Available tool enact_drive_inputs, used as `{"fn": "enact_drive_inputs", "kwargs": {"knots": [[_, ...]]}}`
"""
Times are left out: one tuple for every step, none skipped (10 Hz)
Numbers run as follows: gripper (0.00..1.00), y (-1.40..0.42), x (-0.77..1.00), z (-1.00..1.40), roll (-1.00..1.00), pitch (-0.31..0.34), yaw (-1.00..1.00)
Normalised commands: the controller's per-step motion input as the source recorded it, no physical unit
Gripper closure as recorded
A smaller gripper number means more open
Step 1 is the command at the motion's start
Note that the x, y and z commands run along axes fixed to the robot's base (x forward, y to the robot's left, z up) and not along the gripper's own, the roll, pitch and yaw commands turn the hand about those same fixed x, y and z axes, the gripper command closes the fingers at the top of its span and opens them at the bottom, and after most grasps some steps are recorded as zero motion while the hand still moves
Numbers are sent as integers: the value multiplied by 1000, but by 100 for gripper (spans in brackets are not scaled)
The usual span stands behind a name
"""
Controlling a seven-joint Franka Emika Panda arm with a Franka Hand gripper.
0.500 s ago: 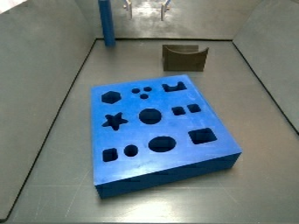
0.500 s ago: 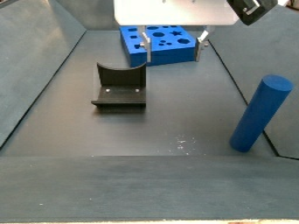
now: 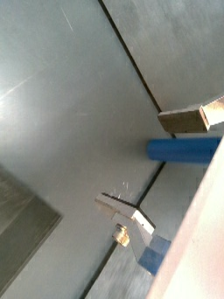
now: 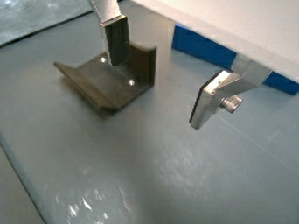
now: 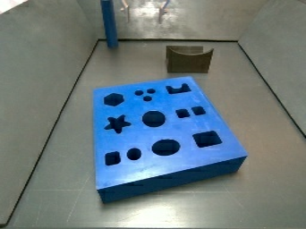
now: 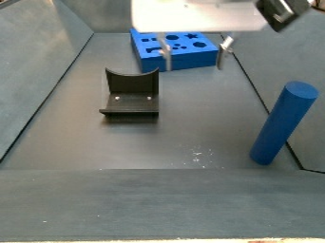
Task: Pick up the round object. Move up. Move to above the board. Insert the round object.
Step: Pick up the round object.
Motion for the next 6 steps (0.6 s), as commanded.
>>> {"fn": "enact_drive_inputs", "kwargs": {"knots": [[0,0,0,0,-23,0,3],[0,3,-69,0,-34,-17,0],[0,83,-697,386,-249,-429,-297],[0,231,-617,523,-200,-317,-274],[0,251,-209,291,-334,-283,-20],[0,23,-103,0,0,0,0]]}}
